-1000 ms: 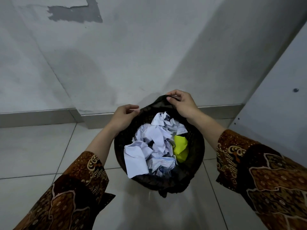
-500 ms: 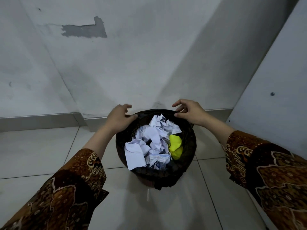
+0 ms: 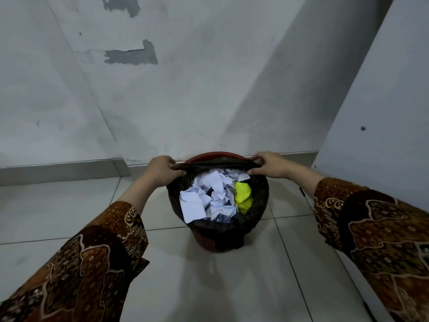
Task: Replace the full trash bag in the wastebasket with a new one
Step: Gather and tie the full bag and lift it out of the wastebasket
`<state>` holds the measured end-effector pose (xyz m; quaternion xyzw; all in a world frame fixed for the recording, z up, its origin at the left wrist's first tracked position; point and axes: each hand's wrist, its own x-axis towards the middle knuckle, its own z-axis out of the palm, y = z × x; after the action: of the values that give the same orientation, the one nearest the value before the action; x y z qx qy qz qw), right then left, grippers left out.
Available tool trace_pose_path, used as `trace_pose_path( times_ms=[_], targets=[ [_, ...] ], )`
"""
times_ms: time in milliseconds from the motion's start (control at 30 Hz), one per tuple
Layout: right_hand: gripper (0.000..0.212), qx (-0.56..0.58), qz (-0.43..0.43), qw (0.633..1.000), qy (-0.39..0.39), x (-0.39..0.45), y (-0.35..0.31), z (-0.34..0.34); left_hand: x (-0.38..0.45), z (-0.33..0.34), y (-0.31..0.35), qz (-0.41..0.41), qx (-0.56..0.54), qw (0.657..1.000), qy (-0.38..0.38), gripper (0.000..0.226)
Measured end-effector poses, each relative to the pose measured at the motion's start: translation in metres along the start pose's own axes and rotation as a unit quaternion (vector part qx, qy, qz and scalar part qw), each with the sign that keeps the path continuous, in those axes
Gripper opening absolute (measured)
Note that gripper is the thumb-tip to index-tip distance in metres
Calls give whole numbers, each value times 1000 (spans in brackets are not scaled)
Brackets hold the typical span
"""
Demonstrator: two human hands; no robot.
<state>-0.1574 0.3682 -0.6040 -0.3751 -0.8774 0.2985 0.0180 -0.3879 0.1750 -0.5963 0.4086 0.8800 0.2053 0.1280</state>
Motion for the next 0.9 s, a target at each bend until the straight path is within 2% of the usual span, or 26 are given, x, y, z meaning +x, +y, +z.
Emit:
trace_pose_path(
  times_ms=[67,133,167,267,400,467,533,633,700,833,900],
  targets=[
    [49,11,22,998,-51,-4,0,2,-8,-3,-3,-25,53,997,-57,39],
    [30,13,65,996,-64,-8,-1,0,-14,-7,-6,-46,64,994,-75,43],
    [28,27,95,993,-69,-10,-1,-1,-16,-8,-7,-52,67,994,-73,42],
    [35,106,161,979,-70,-12,-1,-2,-22,-15,-9,-85,14,991,-99,31],
    [46,36,213,973,-81,-17,-5,-7,-30,-18,-13,-159,-166,945,-235,27],
    [50,6,238,964,-118,-21,-7,-10,-34,-17,-15,-175,-170,935,-257,30],
    [53,-22,246,957,-153,-27,-9,-15,-37,-17,-15,-184,-117,938,-268,27],
    [46,-41,224,961,-157,-40,-8,-21,-42,-20,-16,-180,-65,951,-244,36],
    [39,5,217,963,-162,-43,-5,-23,-43,-19,-17,-172,-62,958,-222,40],
    [32,54,194,961,-191,-51,-8,-21,-50,-14,-17,-142,-131,972,-131,29],
    [24,75,179,967,-167,-50,-7,-20,-48,-12,-21,-140,-167,973,-75,29]
  ],
)
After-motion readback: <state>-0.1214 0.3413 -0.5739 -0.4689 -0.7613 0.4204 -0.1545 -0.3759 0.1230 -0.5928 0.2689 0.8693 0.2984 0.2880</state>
